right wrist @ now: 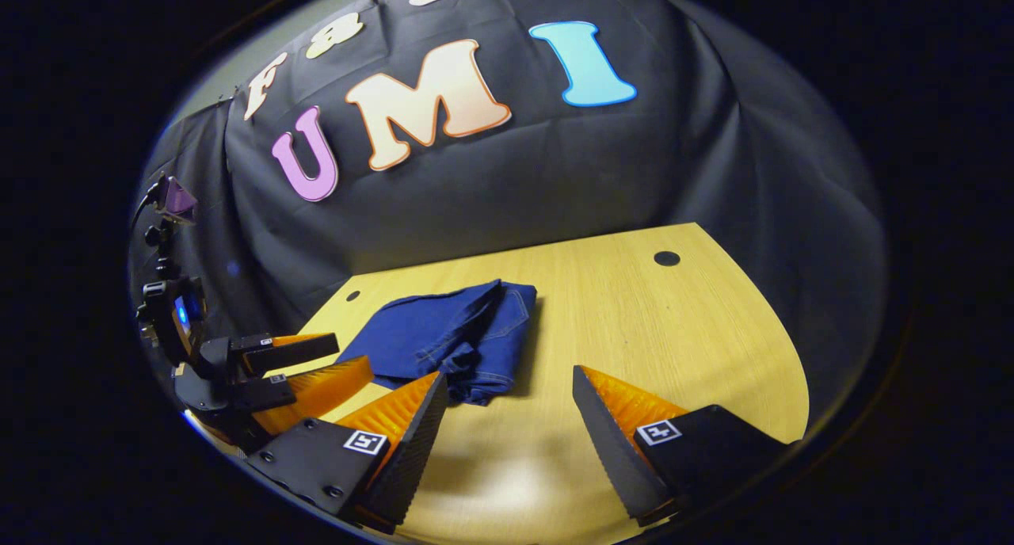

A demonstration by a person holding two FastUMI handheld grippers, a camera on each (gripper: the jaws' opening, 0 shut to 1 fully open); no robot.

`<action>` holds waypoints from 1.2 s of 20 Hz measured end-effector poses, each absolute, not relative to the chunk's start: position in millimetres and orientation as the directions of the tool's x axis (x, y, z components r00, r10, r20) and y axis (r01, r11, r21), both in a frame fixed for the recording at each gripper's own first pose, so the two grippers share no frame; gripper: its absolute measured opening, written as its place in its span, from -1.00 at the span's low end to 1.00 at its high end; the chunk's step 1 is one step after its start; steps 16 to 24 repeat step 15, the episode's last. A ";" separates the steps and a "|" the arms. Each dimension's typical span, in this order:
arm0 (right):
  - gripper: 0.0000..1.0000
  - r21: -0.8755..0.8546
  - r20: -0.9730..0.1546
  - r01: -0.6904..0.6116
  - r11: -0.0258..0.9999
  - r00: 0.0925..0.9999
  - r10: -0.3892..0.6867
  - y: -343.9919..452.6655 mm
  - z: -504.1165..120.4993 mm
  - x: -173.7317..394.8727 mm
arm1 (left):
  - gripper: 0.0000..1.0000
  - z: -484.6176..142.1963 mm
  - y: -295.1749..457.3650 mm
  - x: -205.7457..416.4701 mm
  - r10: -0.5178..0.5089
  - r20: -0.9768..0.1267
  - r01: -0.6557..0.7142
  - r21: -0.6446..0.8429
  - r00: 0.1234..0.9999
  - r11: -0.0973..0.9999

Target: Grasp the waist and the cuffs of the jeans and fold them to make the two legs overlap; first hold the waist and fold one-third of the jeans toward the cuffs, then hold the cuffs and fold the remaining one-third in the same direction to finish folding.

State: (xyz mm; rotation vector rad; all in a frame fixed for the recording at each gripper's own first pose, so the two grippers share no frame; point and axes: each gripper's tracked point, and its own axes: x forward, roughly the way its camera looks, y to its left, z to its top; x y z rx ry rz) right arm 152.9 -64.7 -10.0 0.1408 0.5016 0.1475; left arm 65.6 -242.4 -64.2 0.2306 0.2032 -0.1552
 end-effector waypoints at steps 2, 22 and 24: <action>0.97 0.174 -0.448 -0.100 0.980 0.878 0.169 -50.3 0.2 147.1 | 0.92 -55.2 -212.0 51.9 -0.079 -0.199 0.121 0.207 0.977 0.971; 0.96 0.123 -0.335 -0.079 0.989 0.935 0.117 -7.6 43.7 112.6 | 0.87 -55.2 -150.0 15.4 -0.046 -0.168 0.065 0.110 0.985 0.992; 0.96 0.123 -0.335 -0.079 0.989 0.935 0.117 -7.6 43.7 112.6 | 0.87 -55.2 -150.0 15.4 -0.046 -0.168 0.065 0.110 0.985 0.992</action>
